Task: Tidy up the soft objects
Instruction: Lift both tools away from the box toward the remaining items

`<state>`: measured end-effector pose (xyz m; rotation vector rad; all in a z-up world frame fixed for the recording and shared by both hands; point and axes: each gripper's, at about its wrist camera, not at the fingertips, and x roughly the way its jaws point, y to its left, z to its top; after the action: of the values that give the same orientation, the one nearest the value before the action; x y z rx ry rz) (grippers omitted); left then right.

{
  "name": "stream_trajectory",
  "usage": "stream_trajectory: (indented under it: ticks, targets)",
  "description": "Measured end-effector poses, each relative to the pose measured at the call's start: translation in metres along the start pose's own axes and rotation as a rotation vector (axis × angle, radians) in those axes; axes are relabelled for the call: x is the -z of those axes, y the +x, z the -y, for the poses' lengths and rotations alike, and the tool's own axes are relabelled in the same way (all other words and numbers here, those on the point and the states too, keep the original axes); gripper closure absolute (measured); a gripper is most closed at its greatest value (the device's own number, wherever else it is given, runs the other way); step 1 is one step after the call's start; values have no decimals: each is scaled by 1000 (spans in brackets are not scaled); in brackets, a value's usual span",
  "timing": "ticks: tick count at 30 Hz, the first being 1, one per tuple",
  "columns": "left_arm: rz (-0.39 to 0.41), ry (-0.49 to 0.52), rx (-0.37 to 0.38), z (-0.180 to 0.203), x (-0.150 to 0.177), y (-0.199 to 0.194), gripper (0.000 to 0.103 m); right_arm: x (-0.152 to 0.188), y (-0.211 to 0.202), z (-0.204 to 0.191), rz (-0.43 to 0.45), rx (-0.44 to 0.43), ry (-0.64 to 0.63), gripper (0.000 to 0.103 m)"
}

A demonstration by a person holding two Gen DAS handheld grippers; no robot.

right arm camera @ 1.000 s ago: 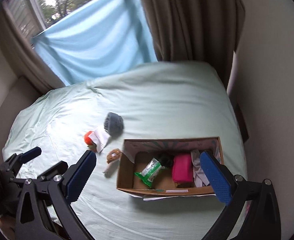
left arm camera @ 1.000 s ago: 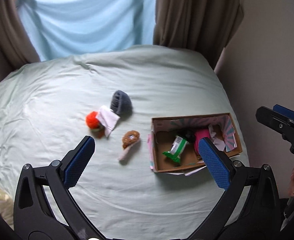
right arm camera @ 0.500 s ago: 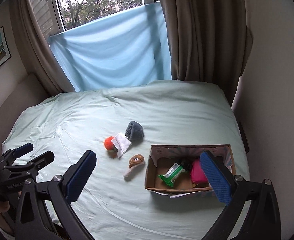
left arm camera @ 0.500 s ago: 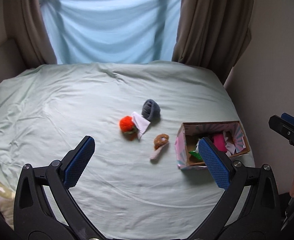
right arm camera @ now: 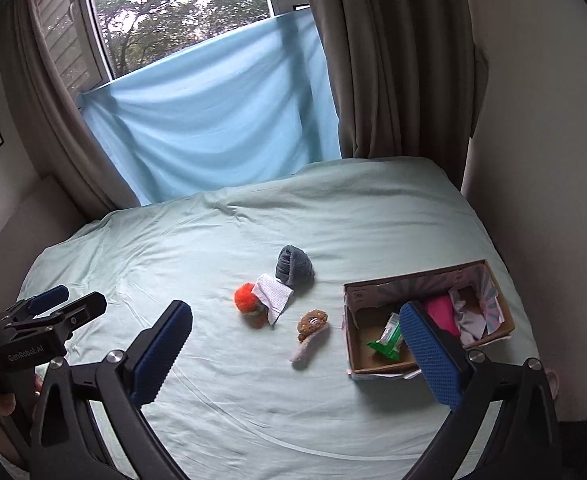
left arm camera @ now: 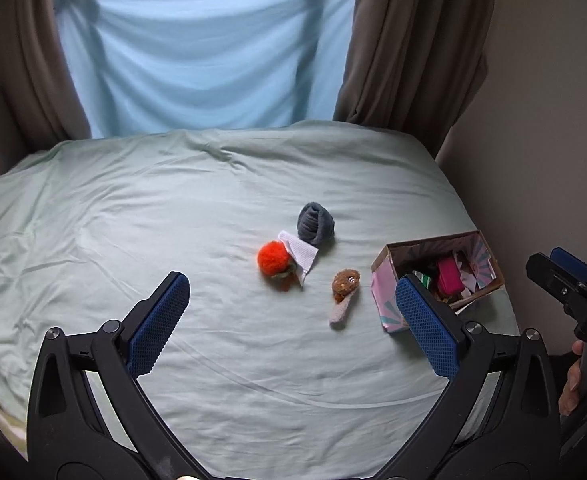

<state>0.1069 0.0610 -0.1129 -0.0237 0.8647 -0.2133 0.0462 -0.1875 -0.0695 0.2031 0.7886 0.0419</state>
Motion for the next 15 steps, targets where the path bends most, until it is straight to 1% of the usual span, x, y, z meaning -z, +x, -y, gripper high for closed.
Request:
stream_trajectory:
  ticks: [7,11,15]
  targets:
    - [-49,60,76,-36,-8,40,0,11,31,-32,-1,65,75,0]
    - [-75,87,107,-53,-11,71,0,17,56,-47,-7,96,104,0]
    - [-103,103,129,-65,-12,108,0,25,87,-52,-15,122,134,0]
